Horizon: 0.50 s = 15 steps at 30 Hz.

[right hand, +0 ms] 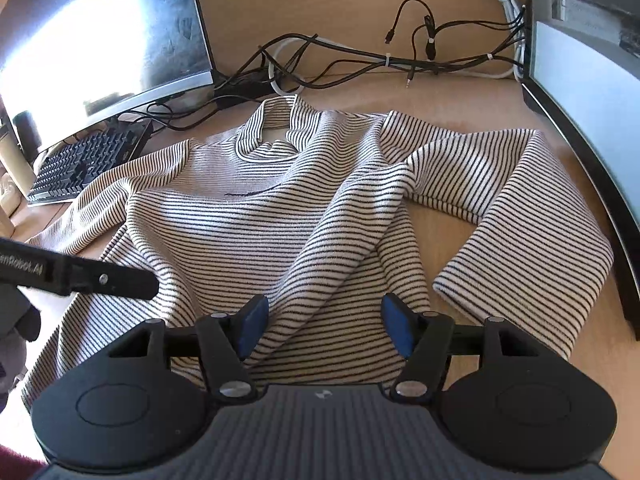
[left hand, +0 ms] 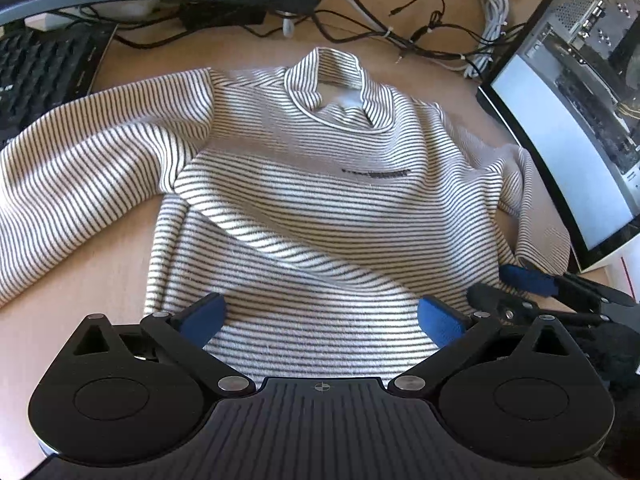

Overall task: Fold clothes
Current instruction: 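Grasp the sleeve cuff beside the PC case with the right gripper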

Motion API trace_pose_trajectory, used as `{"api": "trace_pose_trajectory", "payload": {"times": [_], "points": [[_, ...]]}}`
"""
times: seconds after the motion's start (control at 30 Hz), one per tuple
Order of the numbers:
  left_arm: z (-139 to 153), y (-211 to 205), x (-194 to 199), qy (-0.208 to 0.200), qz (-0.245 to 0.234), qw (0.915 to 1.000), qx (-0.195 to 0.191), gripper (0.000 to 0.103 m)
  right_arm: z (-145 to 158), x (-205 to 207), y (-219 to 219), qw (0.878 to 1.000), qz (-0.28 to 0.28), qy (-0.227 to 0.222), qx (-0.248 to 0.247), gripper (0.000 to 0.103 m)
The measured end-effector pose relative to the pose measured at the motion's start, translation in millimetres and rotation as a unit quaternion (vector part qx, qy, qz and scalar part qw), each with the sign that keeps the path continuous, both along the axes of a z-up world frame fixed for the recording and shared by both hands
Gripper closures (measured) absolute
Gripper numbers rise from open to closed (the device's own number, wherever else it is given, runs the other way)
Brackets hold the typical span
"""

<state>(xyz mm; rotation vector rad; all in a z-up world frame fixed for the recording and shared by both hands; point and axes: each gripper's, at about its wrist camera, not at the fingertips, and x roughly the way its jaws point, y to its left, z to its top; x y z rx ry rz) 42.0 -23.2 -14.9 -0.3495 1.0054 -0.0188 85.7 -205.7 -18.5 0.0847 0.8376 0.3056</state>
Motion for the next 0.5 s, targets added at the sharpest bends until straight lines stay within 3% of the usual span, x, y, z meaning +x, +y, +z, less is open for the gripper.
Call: {"api": "trace_pose_trajectory", "payload": {"times": [0.33, 0.5], "points": [[-5.3, -3.8, 1.8, -0.031, -0.031, 0.9990, 0.013, 0.000, -1.9, -23.2, 13.1, 1.000, -0.012, -0.006, -0.028, 0.032], [6.6, 4.5, -2.9, 0.004, -0.014, 0.9995, -0.030, 0.000, 4.3, -27.9, 9.9, 0.999, -0.033, -0.002, -0.042, 0.033]]}}
